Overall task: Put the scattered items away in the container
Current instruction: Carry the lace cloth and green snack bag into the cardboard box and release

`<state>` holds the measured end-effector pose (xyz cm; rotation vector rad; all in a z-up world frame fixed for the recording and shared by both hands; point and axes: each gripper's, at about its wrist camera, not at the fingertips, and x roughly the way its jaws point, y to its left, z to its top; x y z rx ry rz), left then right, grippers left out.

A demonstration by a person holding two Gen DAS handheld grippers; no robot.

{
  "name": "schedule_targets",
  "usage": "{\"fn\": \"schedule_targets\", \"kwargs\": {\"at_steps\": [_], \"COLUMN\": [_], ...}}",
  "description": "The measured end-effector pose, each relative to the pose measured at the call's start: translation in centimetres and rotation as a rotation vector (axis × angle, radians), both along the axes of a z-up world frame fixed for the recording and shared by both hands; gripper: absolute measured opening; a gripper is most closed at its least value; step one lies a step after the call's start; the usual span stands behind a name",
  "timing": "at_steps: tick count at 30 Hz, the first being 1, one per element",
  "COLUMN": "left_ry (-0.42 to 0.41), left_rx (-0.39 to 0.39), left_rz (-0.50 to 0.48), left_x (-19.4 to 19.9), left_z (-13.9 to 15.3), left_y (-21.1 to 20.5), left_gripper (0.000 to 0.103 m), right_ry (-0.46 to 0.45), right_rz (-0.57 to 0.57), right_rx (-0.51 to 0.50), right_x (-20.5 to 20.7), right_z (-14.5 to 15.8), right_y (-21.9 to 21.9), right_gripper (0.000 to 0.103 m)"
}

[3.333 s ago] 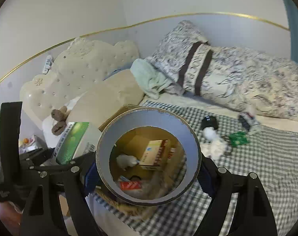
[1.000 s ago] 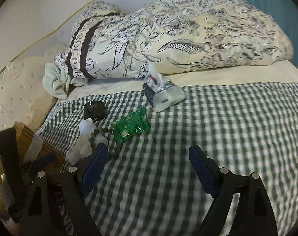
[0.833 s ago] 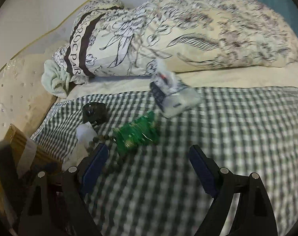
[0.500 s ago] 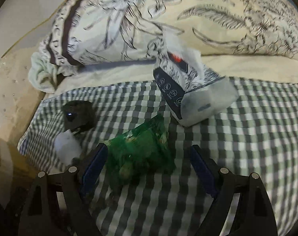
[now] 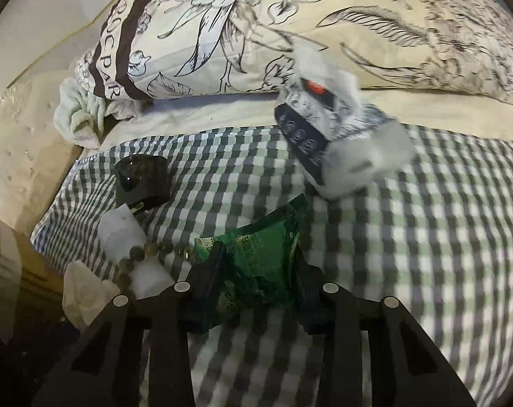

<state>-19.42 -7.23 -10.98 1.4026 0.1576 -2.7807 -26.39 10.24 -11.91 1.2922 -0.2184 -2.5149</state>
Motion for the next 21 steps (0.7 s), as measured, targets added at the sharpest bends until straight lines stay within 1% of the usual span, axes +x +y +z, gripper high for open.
{"fn": "schedule_targets", "kwargs": {"at_steps": [5,12,21], "left_ry": [0.03,0.037,0.046], "left_rx": [-0.015,-0.016,0.021], "left_rz": [-0.012,-0.053,-0.07], "left_x": [1.6,4.7,9.2], "left_z": [2.2,4.7,9.3], "left_y": [1.2,3.6,4.7], "left_gripper": [0.025,0.025,0.025], "right_ry": [0.023,0.074,0.145], "right_rz": [-0.005,-0.019,-0.035], "right_rx": [-0.015,-0.031,-0.025], "right_x": [3.1,8.1,15.1], "right_z": [1.9,5.8,11.1], "right_y": [1.5,3.6,5.1], "right_gripper": [0.036,0.036,0.036]}}
